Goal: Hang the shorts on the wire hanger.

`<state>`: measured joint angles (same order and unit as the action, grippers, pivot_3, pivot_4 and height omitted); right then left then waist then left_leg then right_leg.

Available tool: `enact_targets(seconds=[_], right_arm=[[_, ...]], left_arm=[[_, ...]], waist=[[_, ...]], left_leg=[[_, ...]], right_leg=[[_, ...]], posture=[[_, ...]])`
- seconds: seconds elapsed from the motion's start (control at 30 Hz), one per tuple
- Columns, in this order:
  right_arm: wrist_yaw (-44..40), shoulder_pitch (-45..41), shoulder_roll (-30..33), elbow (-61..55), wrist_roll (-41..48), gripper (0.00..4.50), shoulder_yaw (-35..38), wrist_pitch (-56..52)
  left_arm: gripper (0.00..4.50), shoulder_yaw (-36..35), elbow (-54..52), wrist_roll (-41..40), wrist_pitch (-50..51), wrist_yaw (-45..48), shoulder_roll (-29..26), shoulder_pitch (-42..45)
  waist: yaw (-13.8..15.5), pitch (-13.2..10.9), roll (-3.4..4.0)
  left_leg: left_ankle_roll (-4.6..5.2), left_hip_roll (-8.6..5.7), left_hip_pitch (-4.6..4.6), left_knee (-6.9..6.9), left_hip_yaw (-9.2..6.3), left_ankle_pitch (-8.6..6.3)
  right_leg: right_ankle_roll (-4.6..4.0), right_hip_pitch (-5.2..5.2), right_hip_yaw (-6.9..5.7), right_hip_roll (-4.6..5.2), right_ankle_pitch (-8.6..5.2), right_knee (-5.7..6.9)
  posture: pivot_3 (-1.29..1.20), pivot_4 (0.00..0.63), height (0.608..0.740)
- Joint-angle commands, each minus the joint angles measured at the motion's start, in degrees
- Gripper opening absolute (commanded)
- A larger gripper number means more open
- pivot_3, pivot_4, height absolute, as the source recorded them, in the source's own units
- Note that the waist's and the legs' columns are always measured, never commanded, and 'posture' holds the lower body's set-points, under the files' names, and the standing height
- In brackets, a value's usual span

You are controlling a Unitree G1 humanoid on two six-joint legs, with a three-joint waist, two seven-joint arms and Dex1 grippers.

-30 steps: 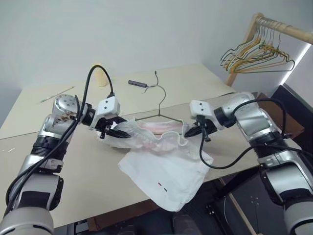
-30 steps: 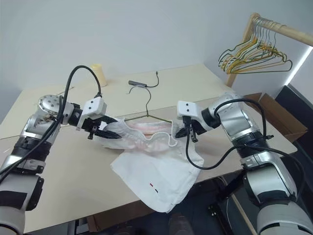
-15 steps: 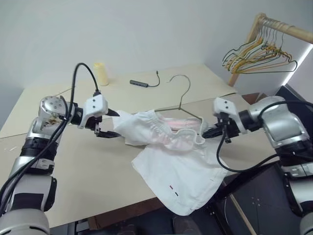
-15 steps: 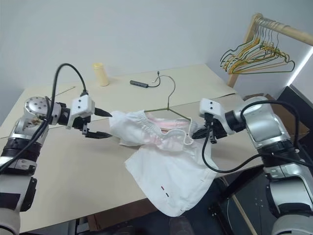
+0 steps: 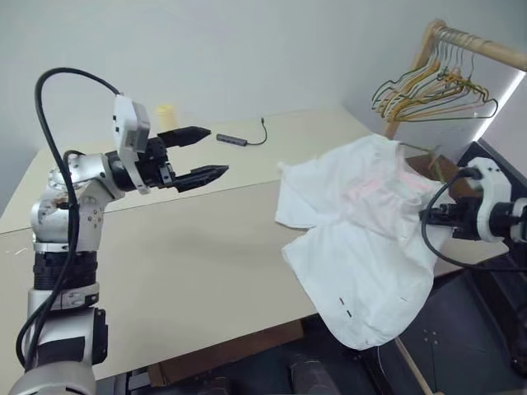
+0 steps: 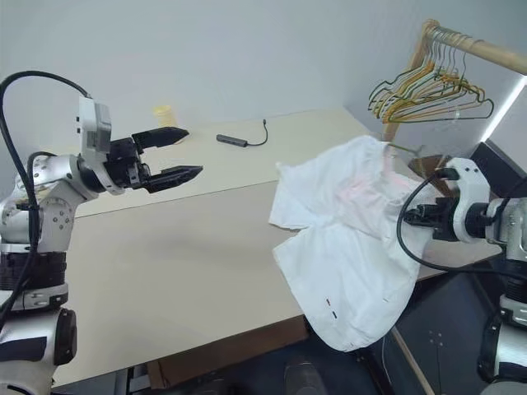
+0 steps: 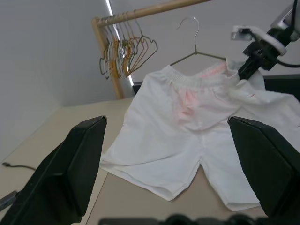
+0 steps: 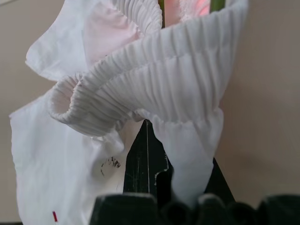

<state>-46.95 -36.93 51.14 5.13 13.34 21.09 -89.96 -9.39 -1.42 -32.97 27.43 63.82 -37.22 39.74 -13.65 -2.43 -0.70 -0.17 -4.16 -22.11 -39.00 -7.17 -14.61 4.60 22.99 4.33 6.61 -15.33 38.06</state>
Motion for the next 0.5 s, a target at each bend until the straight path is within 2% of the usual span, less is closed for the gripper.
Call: enact_targets(seconds=[0.03,0.3,0.5], right_arm=[[8.0,-4.65,-0.05,2.06,-2.52,0.0,7.14,-2.54],[17.95,-14.01,1.88,7.98,-3.46,0.0,12.36,-2.54],[25.51,-21.83,4.04,17.3,-5.46,0.0,13.46,1.73]], left_arm=[[4.49,-1.48,-3.32,-2.64,0.93,-1.32,-0.1,0.74],[4.49,-1.85,-4.54,-5.38,2.3,-2.09,-0.56,1.68],[4.49,-3.58,-4.81,-9.52,4.69,-3.28,-0.56,2.54]], waist=[[-0.12,0.16,0.26],[-1.23,0.28,0.51],[-1.75,0.29,0.52]], left_leg=[[0.0,0.0,0.02,0.0,0.03,0.0],[0.03,0.01,0.58,0.02,0.11,-0.01],[0.06,0.03,0.65,0.05,0.13,-0.03]], right_leg=[[0.0,-0.02,0.02,-0.01,0.0,-0.01],[0.07,-0.77,0.0,-0.04,-0.04,-0.18],[0.1,-0.85,-0.01,-0.06,-0.06,-0.28]], posture=[[-0.27,0.019,0.74],[-0.27,0.012,0.74],[-0.27,0.011,0.74]])
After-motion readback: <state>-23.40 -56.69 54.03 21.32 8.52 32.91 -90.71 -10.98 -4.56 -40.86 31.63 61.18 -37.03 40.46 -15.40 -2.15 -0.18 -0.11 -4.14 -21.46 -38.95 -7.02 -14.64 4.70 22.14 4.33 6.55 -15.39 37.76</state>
